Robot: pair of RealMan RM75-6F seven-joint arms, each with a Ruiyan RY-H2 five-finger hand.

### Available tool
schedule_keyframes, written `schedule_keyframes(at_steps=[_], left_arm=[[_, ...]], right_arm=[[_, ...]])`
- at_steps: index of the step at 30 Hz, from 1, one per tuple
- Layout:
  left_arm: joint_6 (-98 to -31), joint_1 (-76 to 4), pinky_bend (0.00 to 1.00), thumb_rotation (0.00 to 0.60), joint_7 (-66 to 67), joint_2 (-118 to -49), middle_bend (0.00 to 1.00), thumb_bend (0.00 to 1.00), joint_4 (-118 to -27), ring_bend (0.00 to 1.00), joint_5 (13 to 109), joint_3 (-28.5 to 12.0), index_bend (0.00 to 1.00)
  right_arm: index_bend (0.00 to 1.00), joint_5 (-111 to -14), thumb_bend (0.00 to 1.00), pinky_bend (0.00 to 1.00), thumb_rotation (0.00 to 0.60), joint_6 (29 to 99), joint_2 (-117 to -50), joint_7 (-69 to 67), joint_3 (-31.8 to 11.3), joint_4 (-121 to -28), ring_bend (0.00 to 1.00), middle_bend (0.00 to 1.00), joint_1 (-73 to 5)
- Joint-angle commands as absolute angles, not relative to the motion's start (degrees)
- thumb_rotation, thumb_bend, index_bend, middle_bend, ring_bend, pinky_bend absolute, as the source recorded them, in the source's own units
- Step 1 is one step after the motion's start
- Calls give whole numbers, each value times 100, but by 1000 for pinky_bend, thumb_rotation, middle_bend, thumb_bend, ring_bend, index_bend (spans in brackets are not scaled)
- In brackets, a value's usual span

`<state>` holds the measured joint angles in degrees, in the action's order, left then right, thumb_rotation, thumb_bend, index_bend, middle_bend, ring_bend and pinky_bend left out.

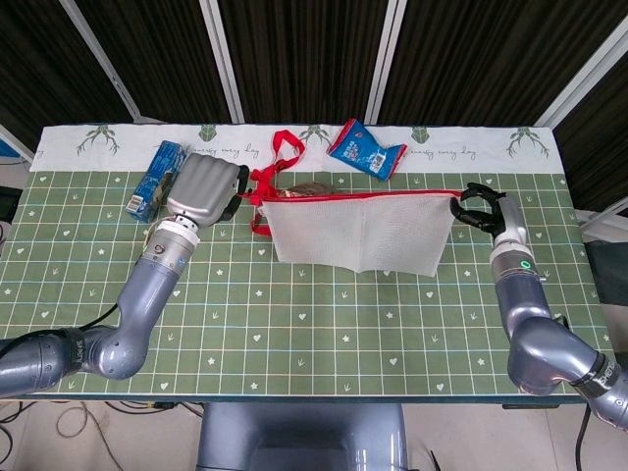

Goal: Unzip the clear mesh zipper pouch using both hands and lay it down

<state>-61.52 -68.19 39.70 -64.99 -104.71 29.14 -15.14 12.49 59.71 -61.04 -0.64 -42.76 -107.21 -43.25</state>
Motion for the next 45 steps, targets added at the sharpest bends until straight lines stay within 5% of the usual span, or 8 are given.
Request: schedule_keyframes(at_steps=[1,9,12,16,20,23,34,45], left_arm=[[-6150,-6795,870,600,3946,-6487,1000,442,-10472,920,2921,-1506,621],[-6120,-6738,866,600,3904,-6485,1000,442,-10450,906,2982,-1470,613],[-6118,-6726,796,600,3904,-6489,971,394,-10451,818,3016,-1458,566],[-6080,-6703,491,600,3926,-6429,566,190,-10554,450,2980,-1428,337],[-6080,-6677,238,600,3911,-6401,280,125,-10639,186,2904,-1418,170],[-6126,-6618,149,600,3824,-6397,187,122,-10681,123,2939,-1426,153],[-6777,-5863,127,600,3263,-6181,86,122,-11372,33,3609,-1194,114],[-8306,-4002,30,600,2530,-6330,5,79,-11601,0,6146,275,7]], right_arm=[[671,1249,536,212,600,5968,-6101,-80,-4260,-10713,0,183,-4319],[670,1234,534,212,600,5989,-6115,-131,-4206,-10690,0,183,-4313],[617,1210,525,212,600,5978,-6112,-135,-4191,-10704,0,155,-4311],[218,1022,389,211,600,5894,-6091,-121,-4137,-10787,0,21,-4279],[18,748,317,209,600,5841,-6066,-66,-4026,-10874,0,0,-4253],[0,614,286,207,600,5879,-6052,-33,-3951,-10906,0,0,-4249],[0,-595,230,207,600,6337,-5872,292,-3276,-11262,0,0,-3922],[0,-4377,137,207,600,7336,-5753,670,-1285,-11310,0,0,-2567]])
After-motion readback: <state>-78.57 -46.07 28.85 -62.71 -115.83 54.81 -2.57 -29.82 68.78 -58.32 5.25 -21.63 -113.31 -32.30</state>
